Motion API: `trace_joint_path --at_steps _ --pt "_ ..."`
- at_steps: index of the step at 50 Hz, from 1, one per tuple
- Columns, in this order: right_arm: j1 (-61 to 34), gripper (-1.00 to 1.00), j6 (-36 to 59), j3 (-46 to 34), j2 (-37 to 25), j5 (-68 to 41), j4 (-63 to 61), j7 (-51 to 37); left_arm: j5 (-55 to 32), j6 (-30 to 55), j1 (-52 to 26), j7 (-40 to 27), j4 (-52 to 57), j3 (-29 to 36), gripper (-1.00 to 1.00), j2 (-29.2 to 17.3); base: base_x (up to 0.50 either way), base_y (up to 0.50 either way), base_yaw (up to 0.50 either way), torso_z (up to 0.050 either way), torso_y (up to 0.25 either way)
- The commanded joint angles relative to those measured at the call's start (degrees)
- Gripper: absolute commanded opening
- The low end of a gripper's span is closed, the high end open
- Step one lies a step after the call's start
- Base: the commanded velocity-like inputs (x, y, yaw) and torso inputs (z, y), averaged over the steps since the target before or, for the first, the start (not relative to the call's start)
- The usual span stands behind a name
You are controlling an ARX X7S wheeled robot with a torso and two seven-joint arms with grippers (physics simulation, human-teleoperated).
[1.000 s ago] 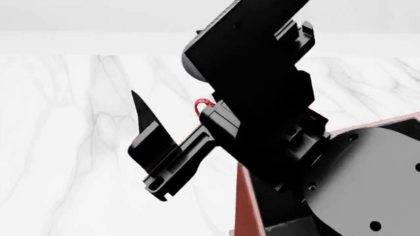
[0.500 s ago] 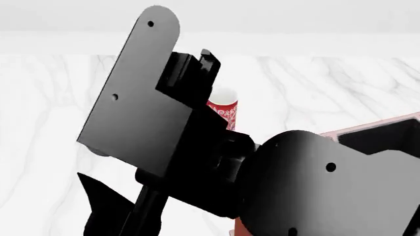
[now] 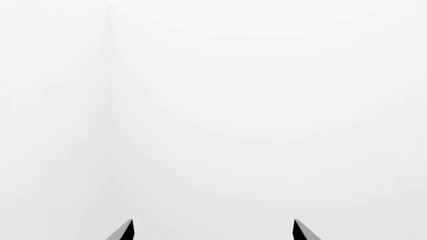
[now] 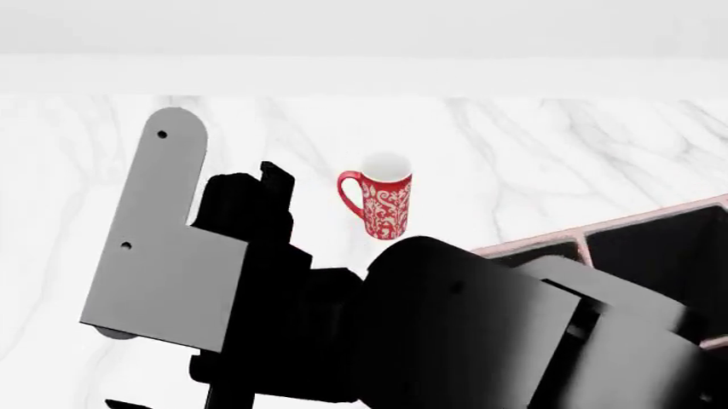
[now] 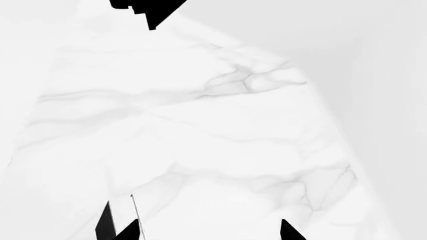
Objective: Pick up the book and place it in the left compartment of the caddy.
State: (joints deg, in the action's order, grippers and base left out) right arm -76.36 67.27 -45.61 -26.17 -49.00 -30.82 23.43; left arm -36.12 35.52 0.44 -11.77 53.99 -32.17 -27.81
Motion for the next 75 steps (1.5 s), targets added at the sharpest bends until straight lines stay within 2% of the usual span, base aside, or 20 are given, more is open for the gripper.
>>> trace_joint_path --at_steps 1,18,41,75 --pt "0.22 1.00 -1.58 -3.58 0.58 1.29 1.52 2.41 0.39 -0.76 0.34 -0.07 -0.14 0.42 1.00 -0.01 0.00 0.00 0.00 0.000 0.000" --pt "2.28 1.00 -1.35 -5.34 1.91 0.27 1.36 1.88 0.13 -1.25 0.97 -0.30 0.17 0.56 1.00 -0.26 0.00 0.00 0.00 0.000 0.000" --pt "5.75 1.00 -6.70 -8.61 2.06 4.08 4.40 2.38 -0.98 -0.20 0.26 -1.73 0.78 1.22 1.00 -1.73 0.00 0.00 0.00 0.000 0.000" --pt "9.37 1.00 -6.04 -12.79 4.79 4.45 7.24 0.57 -1.44 -1.17 1.04 -2.52 0.98 1.56 1.00 -2.55 0.00 0.00 0.00 0.000 0.000"
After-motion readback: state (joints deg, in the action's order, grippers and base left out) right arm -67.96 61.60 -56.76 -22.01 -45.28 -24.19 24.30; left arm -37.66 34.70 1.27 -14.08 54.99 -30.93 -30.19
